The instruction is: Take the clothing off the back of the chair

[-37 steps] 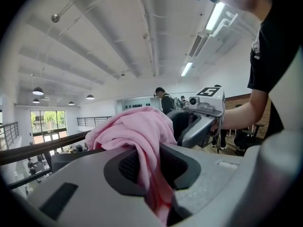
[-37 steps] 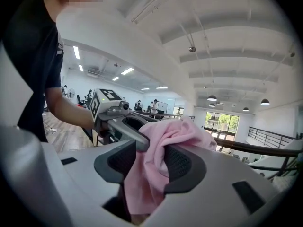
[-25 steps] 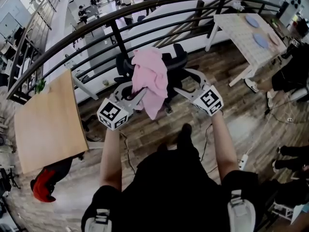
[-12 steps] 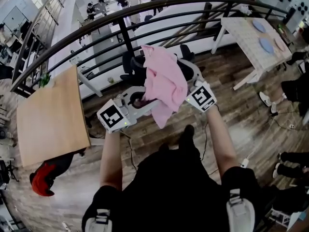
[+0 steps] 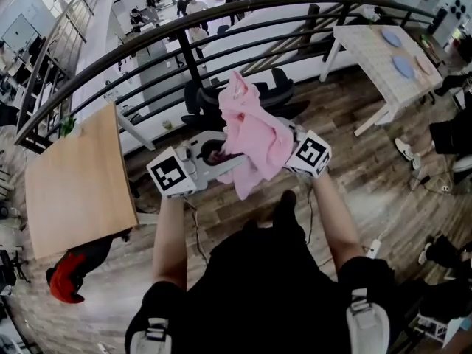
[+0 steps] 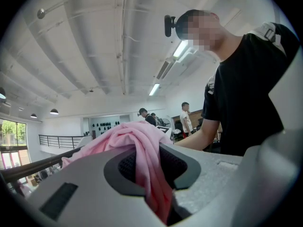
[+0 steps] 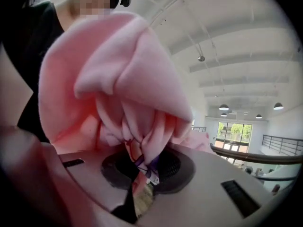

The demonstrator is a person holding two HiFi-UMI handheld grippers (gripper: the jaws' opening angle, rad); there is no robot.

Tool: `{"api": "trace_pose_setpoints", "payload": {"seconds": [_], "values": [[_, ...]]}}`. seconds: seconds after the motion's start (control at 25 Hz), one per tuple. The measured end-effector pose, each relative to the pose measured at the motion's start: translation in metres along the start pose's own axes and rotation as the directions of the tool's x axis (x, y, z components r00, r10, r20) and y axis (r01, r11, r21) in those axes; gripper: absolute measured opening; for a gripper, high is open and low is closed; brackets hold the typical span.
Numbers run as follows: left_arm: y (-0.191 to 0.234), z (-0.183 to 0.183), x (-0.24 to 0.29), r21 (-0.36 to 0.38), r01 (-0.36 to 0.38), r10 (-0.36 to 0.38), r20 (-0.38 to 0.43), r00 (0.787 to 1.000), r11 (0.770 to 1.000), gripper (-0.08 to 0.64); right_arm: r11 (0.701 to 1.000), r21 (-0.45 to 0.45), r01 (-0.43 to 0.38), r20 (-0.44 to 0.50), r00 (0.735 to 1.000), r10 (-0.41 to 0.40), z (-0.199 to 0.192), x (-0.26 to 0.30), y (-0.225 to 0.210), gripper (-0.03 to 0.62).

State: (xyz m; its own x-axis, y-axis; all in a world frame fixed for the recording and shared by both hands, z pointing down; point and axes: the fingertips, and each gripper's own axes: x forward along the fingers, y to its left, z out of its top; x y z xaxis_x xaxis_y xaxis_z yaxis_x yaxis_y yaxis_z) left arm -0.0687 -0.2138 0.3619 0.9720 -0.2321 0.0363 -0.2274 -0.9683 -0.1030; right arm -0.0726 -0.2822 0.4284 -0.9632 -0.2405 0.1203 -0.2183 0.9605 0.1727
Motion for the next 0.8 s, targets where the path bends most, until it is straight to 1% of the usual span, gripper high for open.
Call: {"api": "trace_pose_setpoints", "payload": {"seconds": [0.12, 0.32, 0.4, 0.52, 0.64, 0.8], "values": [[0.001, -0.008, -0.001, -0.01, -0.014, 0.014, -0.004, 1.0, 1.0, 0.074, 0.999, 0.029, -0.035, -0.028, 0.999, 0.036, -0.013, -0.004, 0.015, 0.044], [0.008, -0.021, 0.002, -0.036, -0.051, 0.051, 0.0, 0.999, 0.998, 0.077, 0.996, 0.079, -0.051, -0.06, 0.997, 0.056, -0.029, -0.01, 0.03, 0.041], [0.009, -0.026, 0.003, -0.036, -0.065, 0.065, -0.001, 0.998, 0.997, 0.077, 0.995, 0.085, -0.05, -0.07, 0.996, 0.056, -0.035, -0.013, 0.036, 0.04], [0.007, -0.034, 0.006, -0.009, -0.063, 0.063, 0.008, 0.998, 0.998, 0.078, 0.994, 0.098, -0.039, -0.079, 0.996, 0.047, -0.043, -0.018, 0.044, 0.039], [0.003, -0.039, 0.006, -0.038, -0.075, 0.075, 0.007, 0.997, 0.996, 0.08, 0.992, 0.12, -0.035, -0.081, 0.996, 0.045, -0.048, -0.021, 0.054, 0.038], [-0.002, -0.047, 0.012, -0.058, -0.078, 0.079, 0.007, 0.997, 0.995, 0.08, 0.988, 0.15, -0.032, -0.085, 0.995, 0.045, -0.056, -0.029, 0.063, 0.038]]}}
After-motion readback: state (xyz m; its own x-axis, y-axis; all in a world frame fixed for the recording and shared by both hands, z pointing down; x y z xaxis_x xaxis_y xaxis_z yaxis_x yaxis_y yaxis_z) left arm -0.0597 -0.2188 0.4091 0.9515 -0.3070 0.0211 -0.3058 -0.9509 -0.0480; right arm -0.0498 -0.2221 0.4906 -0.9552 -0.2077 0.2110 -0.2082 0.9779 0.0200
